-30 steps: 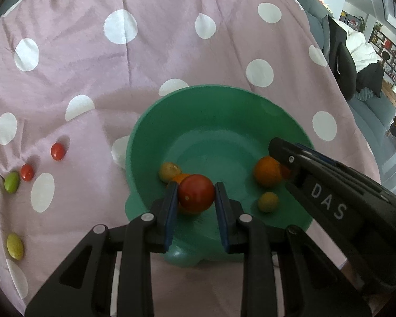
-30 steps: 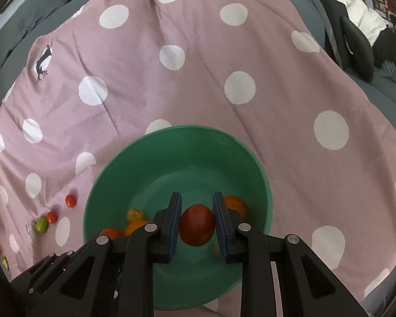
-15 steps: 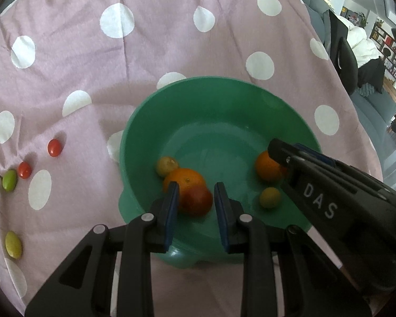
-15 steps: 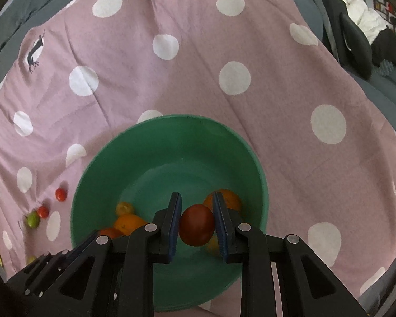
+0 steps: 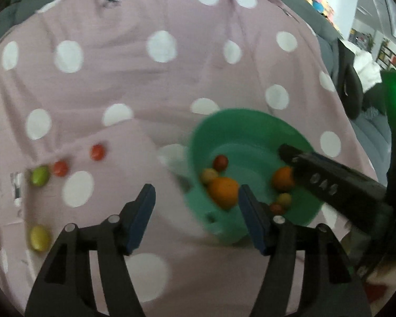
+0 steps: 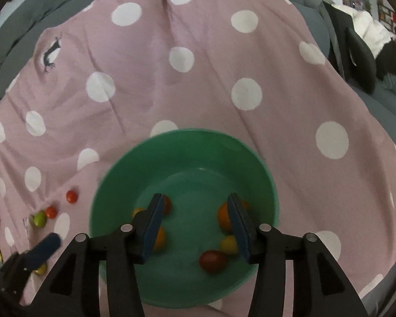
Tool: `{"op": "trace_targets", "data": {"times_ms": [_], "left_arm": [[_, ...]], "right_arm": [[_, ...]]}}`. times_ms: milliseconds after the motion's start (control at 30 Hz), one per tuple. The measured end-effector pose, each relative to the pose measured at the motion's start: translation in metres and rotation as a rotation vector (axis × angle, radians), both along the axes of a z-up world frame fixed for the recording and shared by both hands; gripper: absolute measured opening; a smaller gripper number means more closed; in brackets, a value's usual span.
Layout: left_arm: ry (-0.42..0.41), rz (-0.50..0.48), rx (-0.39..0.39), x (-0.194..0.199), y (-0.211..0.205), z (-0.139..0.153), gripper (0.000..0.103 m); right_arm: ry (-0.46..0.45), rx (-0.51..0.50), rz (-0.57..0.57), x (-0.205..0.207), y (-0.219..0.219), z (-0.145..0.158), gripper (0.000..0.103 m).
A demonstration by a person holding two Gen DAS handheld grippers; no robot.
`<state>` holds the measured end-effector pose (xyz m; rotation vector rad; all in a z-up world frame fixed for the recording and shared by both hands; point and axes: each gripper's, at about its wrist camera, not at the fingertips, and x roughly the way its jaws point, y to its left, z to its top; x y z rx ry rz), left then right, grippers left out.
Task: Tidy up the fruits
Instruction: 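Open the left tool to drop the tomato into the bowl while the right tool releases its tomato, then close the left tool on the yellow-green fruit while the right tool moves toward the green fruit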
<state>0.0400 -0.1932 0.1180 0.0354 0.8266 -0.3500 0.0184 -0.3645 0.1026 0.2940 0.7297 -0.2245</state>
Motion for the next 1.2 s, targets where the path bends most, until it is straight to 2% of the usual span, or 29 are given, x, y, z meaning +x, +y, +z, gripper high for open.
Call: {"op": "trace_targets", "data": {"times_ms": [67, 167, 333, 433, 567, 733, 800, 900, 1033, 1200], "left_arm": [[-0.006, 0.044, 0.005, -0.003, 0.022, 0.002, 0.065], [-0.006, 0.106, 0.015, -0.005, 0.057, 0.003, 0.075], [-0.018, 0.227, 0.034, -0.01, 0.122, 0.006, 0.076], [-0.01, 0.324, -0.009, -0.012, 0.165, 0.002, 0.077], [0.029, 0.404, -0.055, -0.009, 0.208, -0.007, 0.077], [0.054, 0.44, -0.125, -0.008, 0.239, -0.013, 0.074], [0.061, 0.431, -0.143, -0.008, 0.244, -0.016, 0.058], [0.095, 0.372, -0.149, -0.004, 0.24, -0.023, 0.051], [0.162, 0.33, -0.167, 0.005, 0.235, -0.037, 0.05], [0.203, 0.316, -0.13, 0.013, 0.226, -0.053, 0.035]], "right_arm": [[-0.015, -0.006, 0.016, -0.001, 0.006, 0.004, 0.05], [-0.033, -0.017, 0.045, -0.001, 0.017, 0.01, 0.05], [-0.072, -0.021, 0.127, 0.002, 0.045, 0.019, 0.05], [-0.095, -0.007, 0.215, 0.004, 0.071, 0.024, 0.05], [-0.105, 0.025, 0.346, 0.01, 0.108, 0.021, 0.05], [-0.068, 0.032, 0.473, 0.019, 0.151, 0.007, 0.05], [-0.044, 0.037, 0.503, 0.022, 0.163, -0.001, 0.05], [0.002, 0.038, 0.541, 0.026, 0.18, -0.015, 0.05], [0.043, 0.046, 0.571, 0.029, 0.192, -0.028, 0.05], [0.065, 0.059, 0.579, 0.029, 0.192, -0.033, 0.05]]}}
